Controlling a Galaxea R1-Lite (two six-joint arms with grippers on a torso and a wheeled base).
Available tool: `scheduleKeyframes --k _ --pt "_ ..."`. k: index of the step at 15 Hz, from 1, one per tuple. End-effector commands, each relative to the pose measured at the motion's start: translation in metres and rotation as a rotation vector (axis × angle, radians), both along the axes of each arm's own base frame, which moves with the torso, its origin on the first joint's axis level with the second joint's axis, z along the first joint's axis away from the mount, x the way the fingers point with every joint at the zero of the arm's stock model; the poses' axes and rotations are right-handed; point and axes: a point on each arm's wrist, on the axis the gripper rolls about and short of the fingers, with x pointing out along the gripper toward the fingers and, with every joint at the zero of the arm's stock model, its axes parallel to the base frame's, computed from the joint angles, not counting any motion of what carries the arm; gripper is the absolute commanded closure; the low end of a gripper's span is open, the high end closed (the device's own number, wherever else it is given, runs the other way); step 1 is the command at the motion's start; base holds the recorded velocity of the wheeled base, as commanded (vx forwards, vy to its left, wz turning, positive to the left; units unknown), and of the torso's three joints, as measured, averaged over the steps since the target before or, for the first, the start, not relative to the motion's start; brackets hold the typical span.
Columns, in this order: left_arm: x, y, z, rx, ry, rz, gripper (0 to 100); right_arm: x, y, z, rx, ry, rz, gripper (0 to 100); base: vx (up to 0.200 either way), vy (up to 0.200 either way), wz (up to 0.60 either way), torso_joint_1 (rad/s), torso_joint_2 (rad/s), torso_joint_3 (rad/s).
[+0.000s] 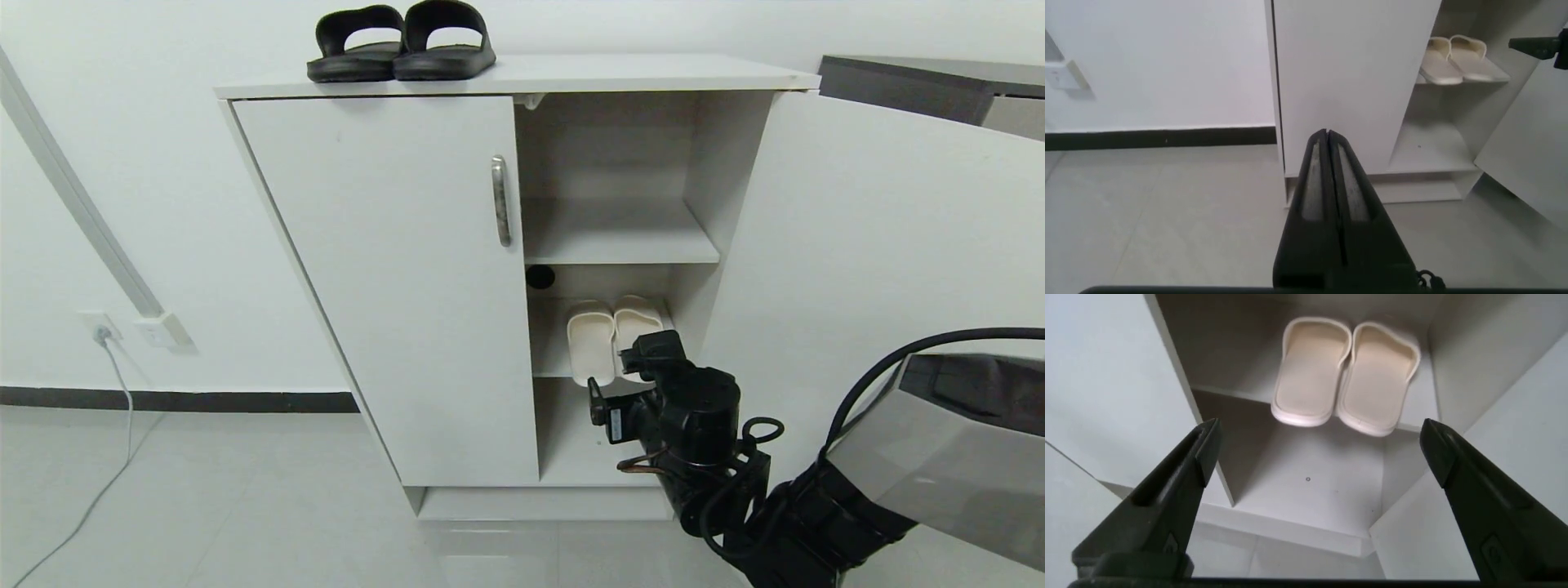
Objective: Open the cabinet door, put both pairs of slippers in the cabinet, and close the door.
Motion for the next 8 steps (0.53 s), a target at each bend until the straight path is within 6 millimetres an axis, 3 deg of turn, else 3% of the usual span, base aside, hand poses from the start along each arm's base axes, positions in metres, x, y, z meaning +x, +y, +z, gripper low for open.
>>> scheduleKeyframes --k 1,8 --pt "0.0001 0.0 0.0 0.001 0.001 0.0 100 -0.0003 -0.0001 -0.0014 -0.003 0.003 0.001 0 0.0 0.0 0.0 0.002 0.0 0.159" --pt "0.0001 0.0 0.0 -0.003 0.001 0.0 100 -0.0005 -0.001 -0.0038 0.008 -0.009 0.003 0 0.0 0.0 0.0 0.0 0.0 0.014"
